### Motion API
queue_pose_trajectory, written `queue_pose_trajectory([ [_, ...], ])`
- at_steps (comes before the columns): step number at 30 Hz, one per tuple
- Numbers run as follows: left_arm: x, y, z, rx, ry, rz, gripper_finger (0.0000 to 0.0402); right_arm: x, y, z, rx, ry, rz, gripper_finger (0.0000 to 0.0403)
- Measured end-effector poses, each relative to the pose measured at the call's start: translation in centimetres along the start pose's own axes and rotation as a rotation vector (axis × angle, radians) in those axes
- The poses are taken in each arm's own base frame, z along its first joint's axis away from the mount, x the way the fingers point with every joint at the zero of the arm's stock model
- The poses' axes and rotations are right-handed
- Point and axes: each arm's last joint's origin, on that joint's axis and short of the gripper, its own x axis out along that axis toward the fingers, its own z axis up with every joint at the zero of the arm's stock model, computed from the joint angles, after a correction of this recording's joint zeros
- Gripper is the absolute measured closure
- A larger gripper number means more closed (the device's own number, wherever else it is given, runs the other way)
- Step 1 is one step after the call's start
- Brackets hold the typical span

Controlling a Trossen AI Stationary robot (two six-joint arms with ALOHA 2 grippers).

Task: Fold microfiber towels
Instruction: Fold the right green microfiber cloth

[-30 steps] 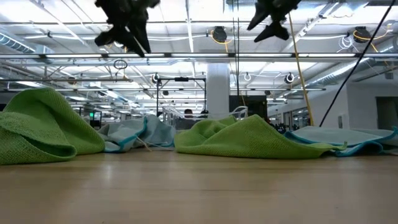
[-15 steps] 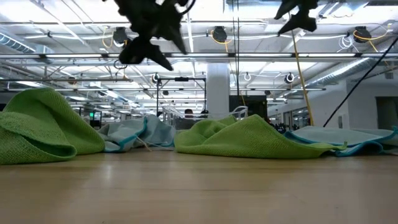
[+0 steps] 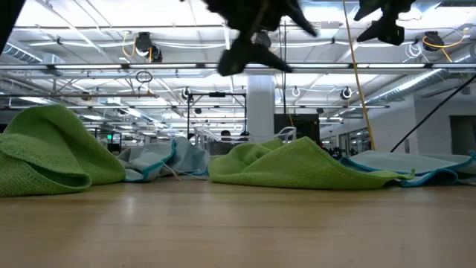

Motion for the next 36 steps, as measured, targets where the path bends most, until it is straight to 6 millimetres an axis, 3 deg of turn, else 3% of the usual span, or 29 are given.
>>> queue_pose_trajectory([
  [4, 2.6, -0.9, 0.7, -0.051, 0.009, 0.057, 0.0147, 0.0, -0.1, -0.8, 0.002, 0.011, 0.029, 0.0181],
  [8, 4.8, -0.4, 0.9, -0.073, 0.007, 0.173, 0.0132, -0.3, 0.0, -1.1, -0.009, 0.0, 0.031, 0.0181],
  [13, 6.3, -0.2, 0.6, -0.086, 0.015, 0.186, 0.0118, -0.6, 0.2, -1.4, 0.015, 0.001, 0.063, 0.0181],
  [20, 9.9, 2.6, -0.6, -0.058, 0.109, 0.248, 0.0121, -1.6, 0.8, -2.1, 0.052, -0.016, 0.122, 0.0181],
  [26, 11.7, 4.4, -1.8, -0.122, 0.169, 0.334, 0.0204, -2.3, 1.1, -2.5, 0.046, -0.049, 0.127, 0.0181],
  [33, 12.1, 5.0, -1.8, -0.146, 0.162, 0.364, 0.0382, -2.5, 1.1, -2.6, 0.042, -0.053, 0.128, 0.0181],
  [36, 11.5, 4.6, -1.7, -0.168, 0.188, 0.339, 0.0395, -2.5, 1.1, -2.6, 0.045, -0.051, 0.127, 0.0181],
])
